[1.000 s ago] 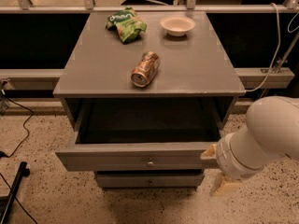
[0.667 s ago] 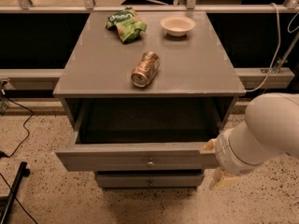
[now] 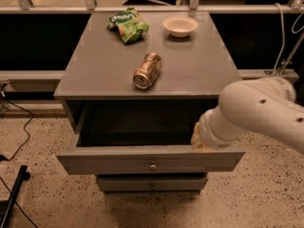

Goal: Open top drawer

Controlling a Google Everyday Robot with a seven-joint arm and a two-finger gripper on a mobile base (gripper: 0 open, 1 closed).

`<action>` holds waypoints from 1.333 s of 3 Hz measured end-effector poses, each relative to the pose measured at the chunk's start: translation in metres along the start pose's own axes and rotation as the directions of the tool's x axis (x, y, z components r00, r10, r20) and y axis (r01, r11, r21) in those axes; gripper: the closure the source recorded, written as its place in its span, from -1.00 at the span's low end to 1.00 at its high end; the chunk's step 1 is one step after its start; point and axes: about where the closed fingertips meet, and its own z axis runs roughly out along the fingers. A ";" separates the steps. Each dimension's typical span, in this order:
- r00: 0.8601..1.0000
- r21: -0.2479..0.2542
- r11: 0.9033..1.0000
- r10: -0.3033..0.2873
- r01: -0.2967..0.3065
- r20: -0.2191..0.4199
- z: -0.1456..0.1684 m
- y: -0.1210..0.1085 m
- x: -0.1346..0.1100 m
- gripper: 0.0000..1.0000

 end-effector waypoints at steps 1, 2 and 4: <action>1.000 0.018 1.000 -0.021 0.021 0.001 0.028 -0.030 -0.012 0.32; 1.000 0.013 1.000 -0.027 0.027 -0.002 0.052 -0.051 -0.018 0.64; 0.999 -0.108 0.994 0.030 -0.026 0.037 0.099 -0.033 -0.009 1.00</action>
Offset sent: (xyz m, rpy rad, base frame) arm 0.0924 0.0533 -0.0507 -0.0117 -0.0096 0.0262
